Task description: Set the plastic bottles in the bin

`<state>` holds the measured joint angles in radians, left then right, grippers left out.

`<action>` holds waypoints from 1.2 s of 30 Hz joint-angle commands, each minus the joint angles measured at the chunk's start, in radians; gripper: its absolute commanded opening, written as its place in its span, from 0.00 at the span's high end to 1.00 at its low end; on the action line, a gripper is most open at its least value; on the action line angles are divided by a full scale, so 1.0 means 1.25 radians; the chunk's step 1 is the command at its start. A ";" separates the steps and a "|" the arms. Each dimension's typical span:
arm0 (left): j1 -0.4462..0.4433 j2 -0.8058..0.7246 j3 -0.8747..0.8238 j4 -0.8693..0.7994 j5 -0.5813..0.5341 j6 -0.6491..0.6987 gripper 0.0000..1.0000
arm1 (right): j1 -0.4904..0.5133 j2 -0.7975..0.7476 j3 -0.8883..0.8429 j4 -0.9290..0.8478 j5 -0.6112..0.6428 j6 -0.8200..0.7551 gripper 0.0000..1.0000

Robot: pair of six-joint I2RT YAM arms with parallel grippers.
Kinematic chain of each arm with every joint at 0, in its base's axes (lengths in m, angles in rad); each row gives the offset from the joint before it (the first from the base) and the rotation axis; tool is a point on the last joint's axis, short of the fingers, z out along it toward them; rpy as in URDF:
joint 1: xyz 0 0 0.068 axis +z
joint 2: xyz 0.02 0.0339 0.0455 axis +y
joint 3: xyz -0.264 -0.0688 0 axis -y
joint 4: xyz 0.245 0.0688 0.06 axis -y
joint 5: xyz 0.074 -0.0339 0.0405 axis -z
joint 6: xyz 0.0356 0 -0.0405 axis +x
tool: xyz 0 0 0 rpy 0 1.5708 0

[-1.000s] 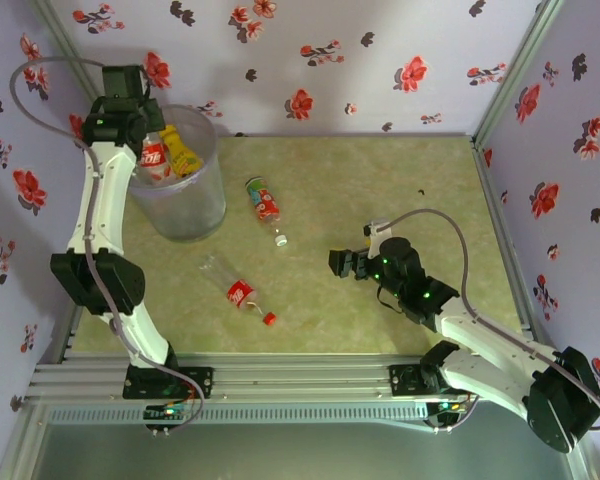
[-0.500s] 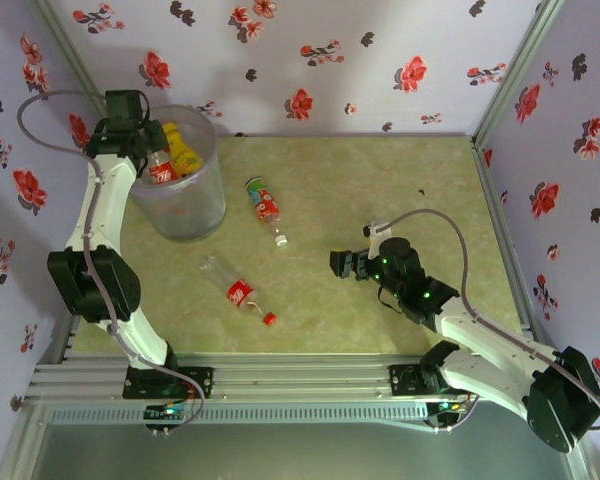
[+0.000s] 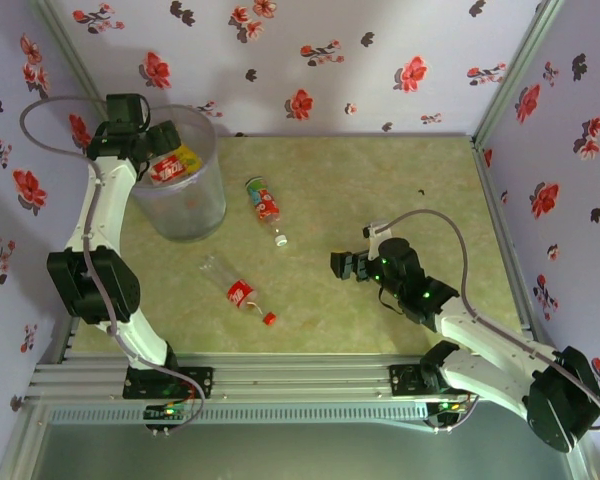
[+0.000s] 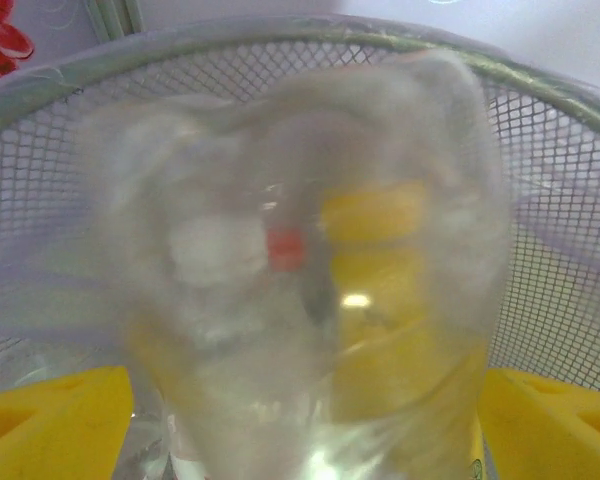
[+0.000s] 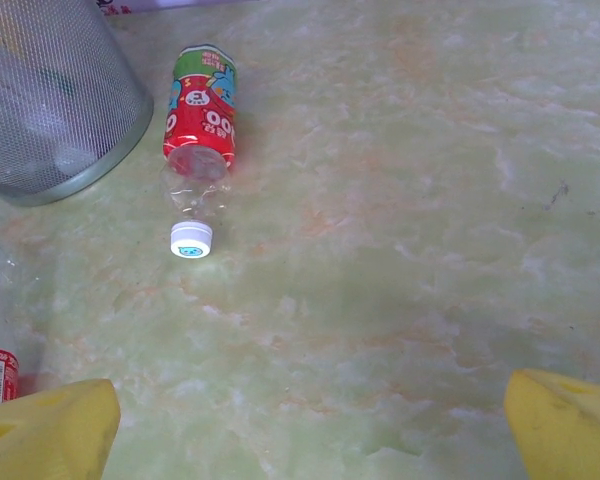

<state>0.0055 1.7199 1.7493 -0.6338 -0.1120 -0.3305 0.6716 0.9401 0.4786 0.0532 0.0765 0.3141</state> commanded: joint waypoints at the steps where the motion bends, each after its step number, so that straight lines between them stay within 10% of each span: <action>1: -0.001 -0.048 0.024 -0.013 -0.011 0.021 0.10 | -0.003 0.015 0.029 -0.009 0.015 -0.013 0.01; 19: -0.016 -0.044 -0.016 0.033 0.085 -0.019 0.41 | 0.025 0.155 0.125 -0.063 0.043 -0.016 0.01; 36: -0.061 -0.029 -0.072 0.103 0.226 -0.088 0.31 | 0.075 0.538 0.398 0.013 0.045 0.061 0.08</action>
<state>-0.0521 1.6951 1.6985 -0.5091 0.0994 -0.4057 0.7586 1.5528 0.9146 0.0174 0.1131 0.3386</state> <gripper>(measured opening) 0.682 0.926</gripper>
